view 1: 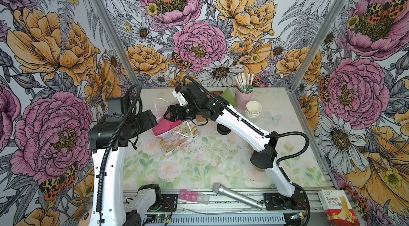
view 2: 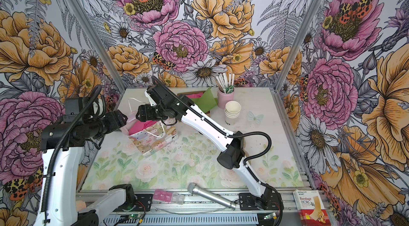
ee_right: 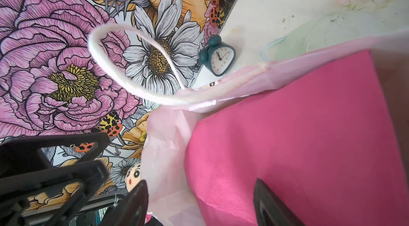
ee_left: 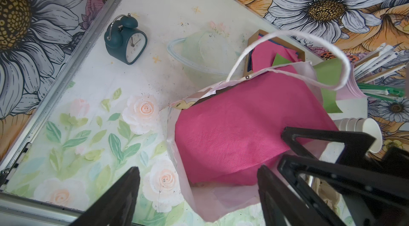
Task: Pack a coffee takeout order
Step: Press the napkin into the takeout bag, then reset both arms
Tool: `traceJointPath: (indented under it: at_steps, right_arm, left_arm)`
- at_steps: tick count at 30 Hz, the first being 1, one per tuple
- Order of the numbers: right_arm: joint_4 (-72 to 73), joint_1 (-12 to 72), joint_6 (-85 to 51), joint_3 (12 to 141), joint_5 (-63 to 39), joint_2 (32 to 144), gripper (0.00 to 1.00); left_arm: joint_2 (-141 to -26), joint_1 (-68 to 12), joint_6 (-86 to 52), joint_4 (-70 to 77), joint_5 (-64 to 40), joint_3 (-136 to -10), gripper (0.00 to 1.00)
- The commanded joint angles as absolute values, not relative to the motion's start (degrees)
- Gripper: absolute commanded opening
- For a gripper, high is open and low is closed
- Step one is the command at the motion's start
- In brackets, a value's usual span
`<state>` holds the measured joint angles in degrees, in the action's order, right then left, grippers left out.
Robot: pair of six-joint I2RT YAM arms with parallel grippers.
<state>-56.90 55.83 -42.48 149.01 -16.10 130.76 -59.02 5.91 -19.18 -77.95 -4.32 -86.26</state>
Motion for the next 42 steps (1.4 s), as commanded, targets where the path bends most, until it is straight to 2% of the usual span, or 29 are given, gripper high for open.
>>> traceJointPath:
  at_steps: [1, 10, 16, 18, 25, 29, 32, 37, 39, 42]
  right_arm:
    - [-56.78, 55.6, -44.72, 148.66, -15.12, 132.85, 0.75]
    - [-56.87, 55.25, -46.82, 152.28, -18.53, 136.27, 0.75]
    - [-56.62, 54.95, -43.95, 162.1, -17.54, 135.46, 0.82]
    - [-56.37, 54.85, -43.23, 162.69, -16.76, 133.42, 0.86]
    - [-56.34, 54.77, -37.57, 160.71, -17.81, 125.45, 0.91]
    - [-56.34, 54.39, -31.0, 159.3, -12.4, 119.12, 0.95]
    - [-56.34, 52.15, -27.69, 154.37, -7.21, 113.24, 0.97]
    - [-56.11, 43.84, -24.83, 137.23, -0.24, 101.64, 0.99]
    - [-54.72, 40.34, -23.01, 128.07, 3.34, 95.84, 1.0]
    - [-45.9, 34.25, -22.53, 107.09, 7.93, 83.77, 0.99]
  left_arm:
    - [-58.62, 6.51, -19.03, -76.99, -4.48, -86.89, 0.85]
    - [-58.16, 6.8, -17.84, -76.99, -3.84, -87.33, 0.89]
    - [-57.66, 6.91, -17.33, -76.82, -1.3, -88.3, 0.96]
    - [-57.39, 6.9, -16.92, -76.6, -0.29, -88.81, 0.98]
    - [-56.57, 6.97, -16.12, -75.0, 2.2, -90.81, 0.99]
    - [-55.41, 7.11, -14.87, -72.67, 5.87, -92.31, 0.99]
    - [-54.12, 7.69, -12.62, -69.03, 8.27, -91.93, 0.99]
    - [-52.88, 11.84, -10.82, -61.93, 10.31, -86.62, 0.99]
    - [-52.43, 14.76, -11.12, -58.57, 9.18, -83.27, 0.99]
    - [-51.28, 19.43, -13.22, -53.0, 7.64, -75.82, 0.99]
